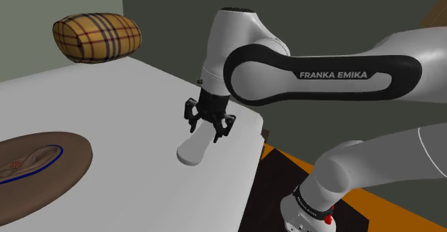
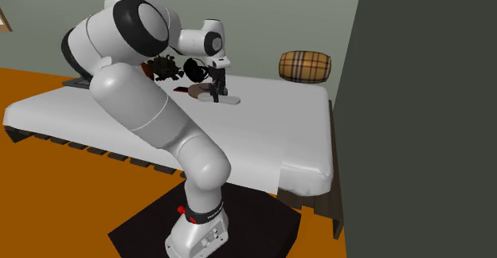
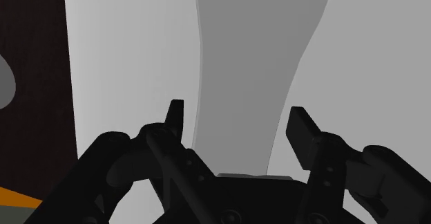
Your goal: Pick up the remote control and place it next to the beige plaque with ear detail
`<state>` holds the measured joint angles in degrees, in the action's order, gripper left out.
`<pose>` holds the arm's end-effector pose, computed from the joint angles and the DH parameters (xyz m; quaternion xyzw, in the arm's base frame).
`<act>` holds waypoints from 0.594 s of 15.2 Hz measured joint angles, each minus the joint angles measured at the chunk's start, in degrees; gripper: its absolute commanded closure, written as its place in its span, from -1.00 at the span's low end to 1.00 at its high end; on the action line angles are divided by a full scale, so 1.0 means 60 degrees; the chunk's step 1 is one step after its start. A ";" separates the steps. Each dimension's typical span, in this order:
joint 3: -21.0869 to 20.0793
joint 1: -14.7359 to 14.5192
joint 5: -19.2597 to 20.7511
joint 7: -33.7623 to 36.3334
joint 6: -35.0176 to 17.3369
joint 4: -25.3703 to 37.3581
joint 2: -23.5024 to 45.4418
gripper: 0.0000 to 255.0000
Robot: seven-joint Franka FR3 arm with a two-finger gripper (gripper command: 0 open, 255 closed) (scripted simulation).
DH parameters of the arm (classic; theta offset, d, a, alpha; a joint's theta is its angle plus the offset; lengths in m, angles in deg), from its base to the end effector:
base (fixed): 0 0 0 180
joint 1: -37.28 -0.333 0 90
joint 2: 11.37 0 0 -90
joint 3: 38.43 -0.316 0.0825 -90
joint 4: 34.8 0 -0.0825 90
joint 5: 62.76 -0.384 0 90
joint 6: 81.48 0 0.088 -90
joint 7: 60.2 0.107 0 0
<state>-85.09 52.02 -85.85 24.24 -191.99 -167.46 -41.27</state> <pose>0.3480 0.2780 0.4723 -0.8446 0.5353 -0.0018 0.0084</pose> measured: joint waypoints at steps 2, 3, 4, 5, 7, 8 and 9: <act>-0.0654 0.0329 0.0281 0.0565 -0.0132 0.0640 0.0685 1.00; -0.1034 0.0487 0.0444 0.0904 -0.0209 0.0941 0.1025 1.00; -0.1467 0.0776 0.0747 0.1261 -0.0264 0.1383 0.1519 1.00; -0.1895 0.1017 0.1048 0.1621 -0.0368 0.1695 0.1968 1.00; -0.2857 0.1542 0.1878 0.2479 -0.0497 0.2372 0.3004 1.00; -0.3401 0.1773 0.2460 0.3043 -0.0493 0.2741 0.3642 1.00; -0.4132 0.1875 0.3443 0.3954 -0.0411 0.3357 0.4939 1.00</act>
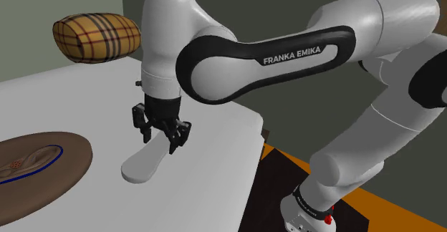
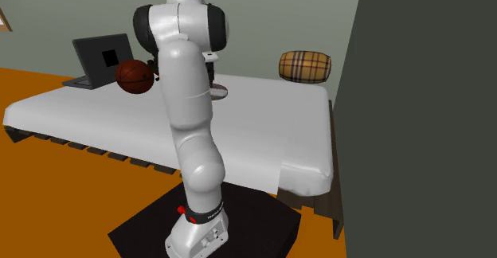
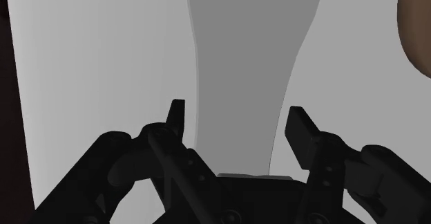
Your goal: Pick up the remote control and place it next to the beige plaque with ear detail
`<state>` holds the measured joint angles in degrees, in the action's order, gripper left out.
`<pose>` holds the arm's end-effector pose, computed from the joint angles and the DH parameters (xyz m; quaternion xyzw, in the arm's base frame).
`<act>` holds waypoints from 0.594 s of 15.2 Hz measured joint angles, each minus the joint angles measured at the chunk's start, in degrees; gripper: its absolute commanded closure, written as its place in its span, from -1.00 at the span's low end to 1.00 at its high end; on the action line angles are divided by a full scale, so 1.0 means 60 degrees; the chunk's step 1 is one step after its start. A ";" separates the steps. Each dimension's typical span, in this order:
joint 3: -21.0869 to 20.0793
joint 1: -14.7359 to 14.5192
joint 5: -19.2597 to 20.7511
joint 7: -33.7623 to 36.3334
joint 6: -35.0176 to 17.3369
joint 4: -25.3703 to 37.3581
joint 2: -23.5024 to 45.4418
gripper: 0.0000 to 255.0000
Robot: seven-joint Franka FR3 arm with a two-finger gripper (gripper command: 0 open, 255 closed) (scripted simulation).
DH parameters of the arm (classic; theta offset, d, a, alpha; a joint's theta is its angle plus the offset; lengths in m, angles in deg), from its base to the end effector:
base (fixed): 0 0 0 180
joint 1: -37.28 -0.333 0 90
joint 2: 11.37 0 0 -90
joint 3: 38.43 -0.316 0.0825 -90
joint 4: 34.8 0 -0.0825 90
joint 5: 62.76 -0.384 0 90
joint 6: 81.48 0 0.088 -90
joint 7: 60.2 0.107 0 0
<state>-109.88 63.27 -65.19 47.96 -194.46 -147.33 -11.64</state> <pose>0.3886 0.3997 0.4726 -0.8496 0.5271 0.0158 0.0085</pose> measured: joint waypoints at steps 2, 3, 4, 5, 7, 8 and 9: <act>-0.0075 -0.0251 0.1261 0.0951 -0.0046 0.0289 0.0969 1.00; -0.0010 -0.0380 0.1533 0.1142 -0.0156 0.0264 0.1188 1.00; 0.0042 -0.0464 0.1693 0.1254 -0.0251 0.0220 0.1315 1.00; 0.0106 -0.0571 0.1868 0.1382 -0.0369 0.0157 0.1470 1.00; 0.0221 -0.0731 0.2130 0.1562 -0.0593 0.0013 0.1698 1.00; 0.0304 -0.0835 0.2291 0.1661 -0.0690 -0.0028 0.1847 1.00; 0.0368 -0.0914 0.2410 0.1742 -0.0785 -0.0085 0.1953 1.00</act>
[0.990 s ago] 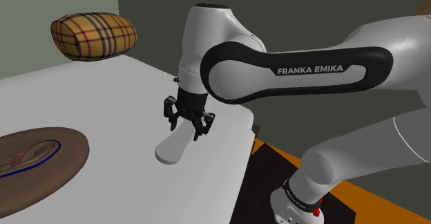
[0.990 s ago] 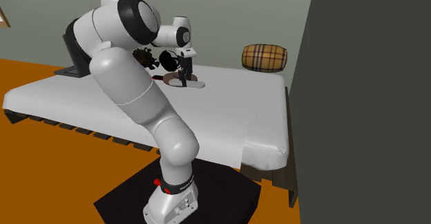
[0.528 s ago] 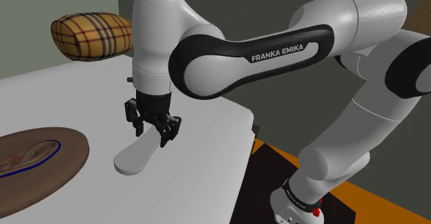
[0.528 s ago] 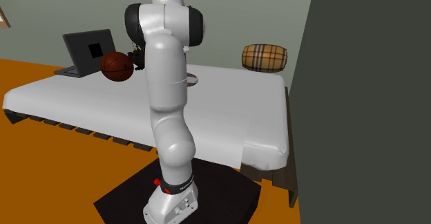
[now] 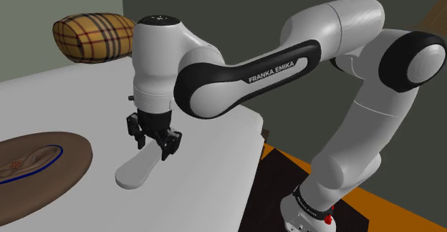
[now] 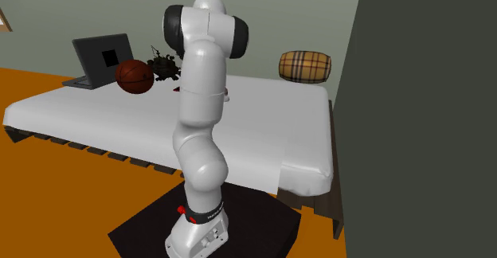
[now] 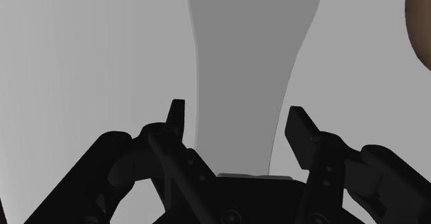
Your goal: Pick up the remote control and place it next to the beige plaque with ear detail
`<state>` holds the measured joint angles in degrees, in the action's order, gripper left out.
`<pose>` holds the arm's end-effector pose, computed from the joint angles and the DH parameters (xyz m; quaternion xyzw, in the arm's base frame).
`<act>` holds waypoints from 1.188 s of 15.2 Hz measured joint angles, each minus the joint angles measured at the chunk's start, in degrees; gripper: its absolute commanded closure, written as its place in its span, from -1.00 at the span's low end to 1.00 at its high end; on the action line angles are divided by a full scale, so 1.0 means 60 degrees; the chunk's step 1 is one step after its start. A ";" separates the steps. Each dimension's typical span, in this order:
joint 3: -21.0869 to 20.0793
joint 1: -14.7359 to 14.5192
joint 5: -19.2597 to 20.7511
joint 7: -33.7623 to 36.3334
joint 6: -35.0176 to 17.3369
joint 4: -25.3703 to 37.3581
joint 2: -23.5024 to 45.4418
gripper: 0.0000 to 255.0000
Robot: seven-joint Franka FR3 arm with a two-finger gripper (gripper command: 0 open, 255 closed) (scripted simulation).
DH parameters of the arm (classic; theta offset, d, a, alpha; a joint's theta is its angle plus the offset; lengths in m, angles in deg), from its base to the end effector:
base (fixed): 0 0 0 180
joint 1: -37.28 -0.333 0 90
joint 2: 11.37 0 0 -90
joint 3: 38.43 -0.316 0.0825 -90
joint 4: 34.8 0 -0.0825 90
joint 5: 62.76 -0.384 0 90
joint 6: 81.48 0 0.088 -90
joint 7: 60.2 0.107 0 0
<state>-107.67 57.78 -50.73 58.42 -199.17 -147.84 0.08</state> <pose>0.4037 0.4088 0.4315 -0.8443 0.5359 -0.0010 0.0091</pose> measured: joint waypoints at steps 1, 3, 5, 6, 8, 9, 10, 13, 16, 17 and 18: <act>0.0030 -0.0027 0.0056 0.0045 -0.0126 -0.0112 0.0041 1.00; 0.0139 -0.0155 0.0245 0.0180 -0.0322 -0.0244 0.0202 1.00; 0.0278 -0.0315 0.0468 0.0337 -0.0511 -0.0354 0.0397 1.00; 0.0333 -0.0360 0.0551 0.0389 -0.0620 -0.0435 0.0462 1.00; 0.0450 -0.0465 0.0722 0.0506 -0.0837 -0.0593 0.0599 1.00; 0.0540 -0.0565 0.0854 0.0604 -0.0953 -0.0660 0.0709 1.00; 0.0572 -0.0571 0.0898 0.0625 -0.1047 -0.0741 0.0737 1.00; 0.0861 -0.0832 0.1269 0.0848 -0.1327 -0.0861 0.1054 1.00; 0.1100 -0.1069 0.1577 0.1070 -0.1578 -0.0981 0.1306 1.00; 0.1129 -0.1098 0.1613 0.1093 -0.1600 -0.0984 0.1337 1.00; 0.1145 -0.1112 0.1632 0.1104 -0.1610 -0.0984 0.1354 1.00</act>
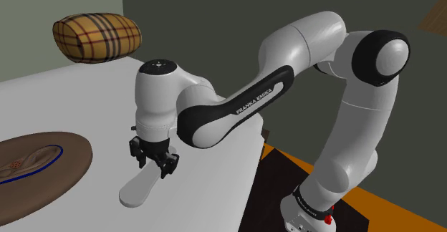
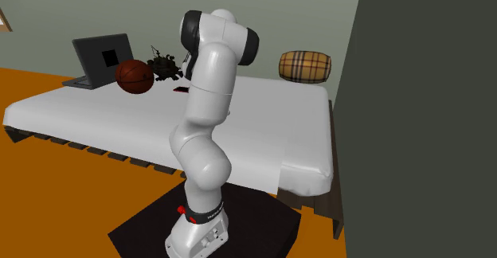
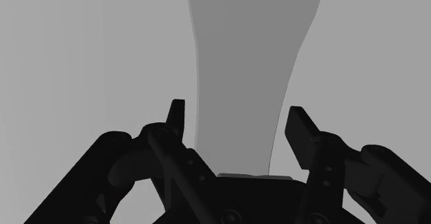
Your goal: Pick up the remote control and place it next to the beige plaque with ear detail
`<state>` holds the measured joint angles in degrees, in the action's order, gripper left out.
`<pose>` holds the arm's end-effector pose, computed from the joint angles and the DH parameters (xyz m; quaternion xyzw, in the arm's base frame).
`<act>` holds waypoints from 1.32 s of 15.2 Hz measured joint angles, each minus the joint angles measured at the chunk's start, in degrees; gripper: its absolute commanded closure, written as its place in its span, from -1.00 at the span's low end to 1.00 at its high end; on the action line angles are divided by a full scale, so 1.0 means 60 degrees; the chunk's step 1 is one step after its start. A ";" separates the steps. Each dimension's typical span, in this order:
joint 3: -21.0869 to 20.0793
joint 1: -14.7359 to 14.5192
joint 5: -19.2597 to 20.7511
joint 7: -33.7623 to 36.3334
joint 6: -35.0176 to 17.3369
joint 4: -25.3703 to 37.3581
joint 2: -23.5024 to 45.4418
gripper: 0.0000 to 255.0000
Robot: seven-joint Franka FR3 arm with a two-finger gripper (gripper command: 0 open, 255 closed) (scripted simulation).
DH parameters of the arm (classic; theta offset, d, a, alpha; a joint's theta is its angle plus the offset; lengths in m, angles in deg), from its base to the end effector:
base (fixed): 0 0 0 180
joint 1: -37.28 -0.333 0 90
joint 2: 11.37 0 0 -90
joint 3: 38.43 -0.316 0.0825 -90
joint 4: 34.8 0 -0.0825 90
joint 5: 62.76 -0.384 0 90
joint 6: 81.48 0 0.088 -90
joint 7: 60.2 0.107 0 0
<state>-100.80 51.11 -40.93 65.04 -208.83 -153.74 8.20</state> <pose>0.4021 0.4084 0.3471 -0.8443 0.5358 -0.0011 0.0093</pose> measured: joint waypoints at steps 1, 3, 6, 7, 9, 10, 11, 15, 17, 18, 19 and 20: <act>0.0007 -0.0005 0.0008 0.0004 -0.0005 -0.0001 0.0007 1.00; 0.0013 -0.0010 0.0015 0.0008 -0.0010 -0.0001 0.0012 1.00; 0.0015 -0.0012 0.0018 0.0009 -0.0012 0.0000 0.0014 -1.00; 0.0015 -0.0012 0.0018 0.0009 -0.0012 0.0000 0.0014 -1.00; 0.0015 -0.0012 0.0019 0.0009 -0.0013 0.0000 0.0014 -1.00; 0.0015 -0.0012 0.0019 0.0009 -0.0013 0.0000 0.0014 -1.00; 0.0015 -0.0012 0.0019 0.0009 -0.0013 0.0000 0.0014 -1.00; -0.0635 0.0586 -0.0797 -0.0520 0.0673 0.0340 -0.0678 -1.00; -0.0742 0.0691 -0.0953 -0.0630 0.0828 0.0436 -0.0798 -1.00; -0.0773 0.0724 -0.0997 -0.0657 0.0850 0.0439 -0.0836 -1.00; -0.0797 0.0755 -0.1032 -0.0682 0.0860 0.0433 -0.0868 -1.00; -0.0804 0.0763 -0.1042 -0.0690 0.0868 0.0436 -0.0876 -1.00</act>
<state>-105.62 55.69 -47.19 60.90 -203.62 -151.12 2.95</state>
